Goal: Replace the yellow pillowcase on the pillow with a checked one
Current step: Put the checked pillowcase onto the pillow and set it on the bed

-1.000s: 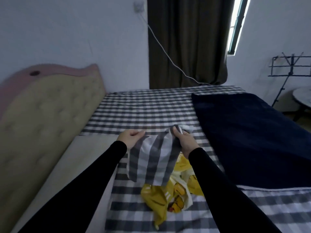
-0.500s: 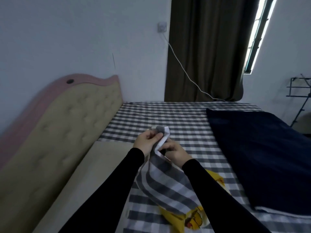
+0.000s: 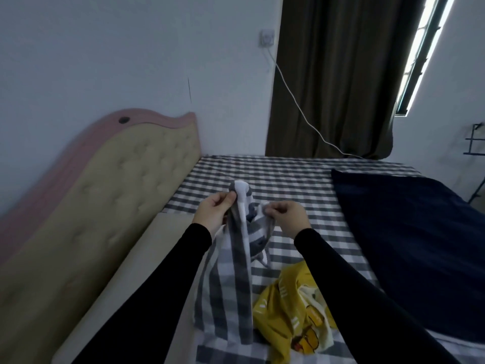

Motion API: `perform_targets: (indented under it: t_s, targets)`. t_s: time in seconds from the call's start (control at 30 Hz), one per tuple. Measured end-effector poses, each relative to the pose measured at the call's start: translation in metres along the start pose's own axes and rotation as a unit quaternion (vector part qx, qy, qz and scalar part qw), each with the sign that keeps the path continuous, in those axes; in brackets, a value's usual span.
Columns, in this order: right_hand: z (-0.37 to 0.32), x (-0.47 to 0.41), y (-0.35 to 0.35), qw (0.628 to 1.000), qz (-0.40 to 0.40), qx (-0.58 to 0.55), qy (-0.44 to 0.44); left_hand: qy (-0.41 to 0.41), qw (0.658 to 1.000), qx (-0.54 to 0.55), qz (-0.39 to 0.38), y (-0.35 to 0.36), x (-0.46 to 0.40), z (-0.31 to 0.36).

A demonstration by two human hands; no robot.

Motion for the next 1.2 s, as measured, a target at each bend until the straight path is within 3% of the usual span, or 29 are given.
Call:
perform_targets:
  t_s: [0.07,0.17,0.23,0.3,0.4,0.47,0.63,0.73,0.83,0.9,1.03,1.2]
  targets:
    - [-0.001,-0.003,-0.007,0.999,0.035,-0.012,0.003,0.020,0.996,-0.056,0.069,-0.012,-0.007,-0.003]
    - [-0.013,0.001,-0.007,0.997,0.011,-0.068,-0.031,0.044,0.982,-0.121,0.141,-0.018,-0.009,-0.004]
    - [-0.027,0.007,-0.001,0.994,-0.022,-0.090,-0.064,0.065,0.975,-0.185,0.108,-0.009,-0.007,-0.002]
    - [-0.040,0.012,0.005,0.982,-0.086,-0.130,-0.106,0.101,0.971,-0.215,0.008,0.004,-0.006,-0.003]
    - [-0.055,0.015,0.007,0.950,-0.185,-0.226,-0.113,0.092,0.978,-0.148,-0.111,0.019,-0.004,-0.008]
    - [-0.063,0.014,0.005,0.943,-0.201,-0.233,-0.130,0.081,0.984,-0.113,-0.108,0.021,-0.006,-0.008]
    - [-0.065,0.002,-0.003,0.957,-0.132,-0.230,-0.115,0.093,0.981,-0.130,-0.109,0.019,-0.008,0.010]
    - [-0.060,-0.001,-0.003,0.948,-0.190,-0.247,-0.059,0.133,0.983,-0.108,-0.073,0.016,-0.014,0.031]
    - [-0.055,0.002,-0.002,0.957,-0.259,-0.125,-0.034,0.149,0.987,-0.052,-0.043,0.008,-0.020,0.059]
    - [-0.056,0.000,0.001,0.965,-0.242,-0.092,-0.046,0.153,0.986,-0.053,-0.030,0.001,-0.026,0.074]
    - [-0.074,-0.019,-0.002,0.964,-0.120,-0.233,-0.042,0.119,0.991,-0.037,-0.041,-0.022,-0.033,0.092]
    - [-0.110,-0.044,-0.009,0.975,-0.064,-0.160,-0.140,0.119,0.988,-0.091,-0.026,-0.054,-0.041,0.121]
Point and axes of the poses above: each hand's wrist, its own x-axis away from the middle knuckle, its own y-axis out of the palm, z = x × y, the point moved 2 cm from there along -x, towards the middle knuckle, and after that the axes turned 3 degrees about -x, right-handed, at the moved point
